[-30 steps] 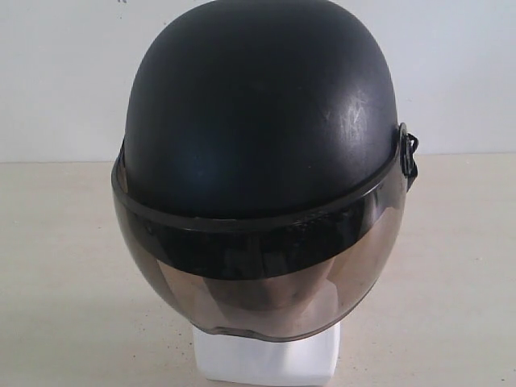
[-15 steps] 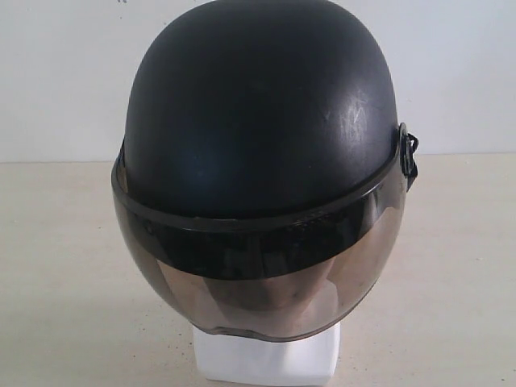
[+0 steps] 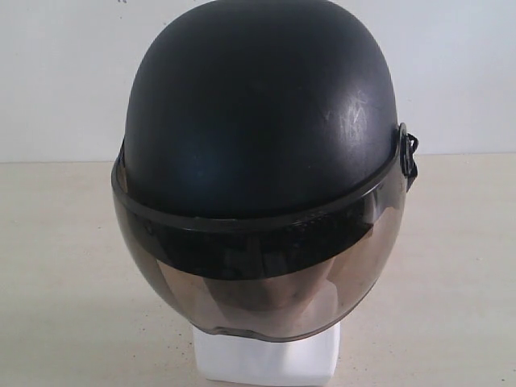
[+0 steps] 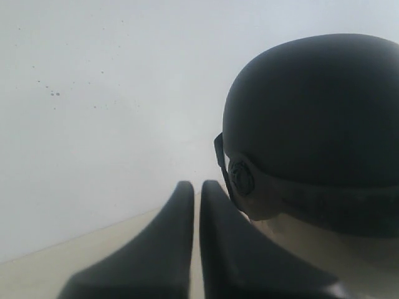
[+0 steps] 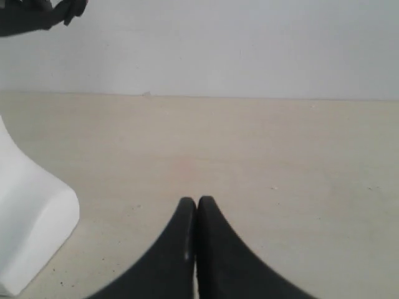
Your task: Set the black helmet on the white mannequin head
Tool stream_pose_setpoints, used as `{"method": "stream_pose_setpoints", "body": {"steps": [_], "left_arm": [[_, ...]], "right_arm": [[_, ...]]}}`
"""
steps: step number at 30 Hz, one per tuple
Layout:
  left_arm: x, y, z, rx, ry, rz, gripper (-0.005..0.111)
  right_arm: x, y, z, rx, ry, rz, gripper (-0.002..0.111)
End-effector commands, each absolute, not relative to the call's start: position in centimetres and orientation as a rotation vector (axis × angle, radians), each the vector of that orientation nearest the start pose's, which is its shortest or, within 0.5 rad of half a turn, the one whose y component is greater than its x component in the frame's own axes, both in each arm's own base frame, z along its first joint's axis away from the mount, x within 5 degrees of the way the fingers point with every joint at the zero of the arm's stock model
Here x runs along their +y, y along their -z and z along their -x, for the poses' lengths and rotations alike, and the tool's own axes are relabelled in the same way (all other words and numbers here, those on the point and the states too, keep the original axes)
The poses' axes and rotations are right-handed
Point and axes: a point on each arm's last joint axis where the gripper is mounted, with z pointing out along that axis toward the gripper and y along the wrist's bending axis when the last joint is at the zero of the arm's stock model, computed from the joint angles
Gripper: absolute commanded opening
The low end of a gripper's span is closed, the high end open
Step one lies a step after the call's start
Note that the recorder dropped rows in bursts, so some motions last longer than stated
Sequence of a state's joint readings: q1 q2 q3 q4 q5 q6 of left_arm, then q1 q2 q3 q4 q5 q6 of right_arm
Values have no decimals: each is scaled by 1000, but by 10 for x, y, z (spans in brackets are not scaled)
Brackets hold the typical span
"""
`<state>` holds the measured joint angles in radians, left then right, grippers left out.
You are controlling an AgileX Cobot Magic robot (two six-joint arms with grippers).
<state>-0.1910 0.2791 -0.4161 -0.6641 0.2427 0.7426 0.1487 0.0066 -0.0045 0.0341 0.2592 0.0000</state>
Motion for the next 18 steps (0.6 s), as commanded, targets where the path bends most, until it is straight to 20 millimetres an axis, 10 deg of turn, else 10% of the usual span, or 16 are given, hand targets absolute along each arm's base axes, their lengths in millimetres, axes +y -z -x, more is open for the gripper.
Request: {"method": "stream_pose_setpoints", "body": {"steps": [1,18], "left_arm": [[-26,-318,-64,1498,207,-320,4],[-26,-318,-64,1498,207,-320,4]], "right_arm": [[7,-186,-54,1776,-82,108,0],[6,-182,-53,1823,-71,86,0]]}}
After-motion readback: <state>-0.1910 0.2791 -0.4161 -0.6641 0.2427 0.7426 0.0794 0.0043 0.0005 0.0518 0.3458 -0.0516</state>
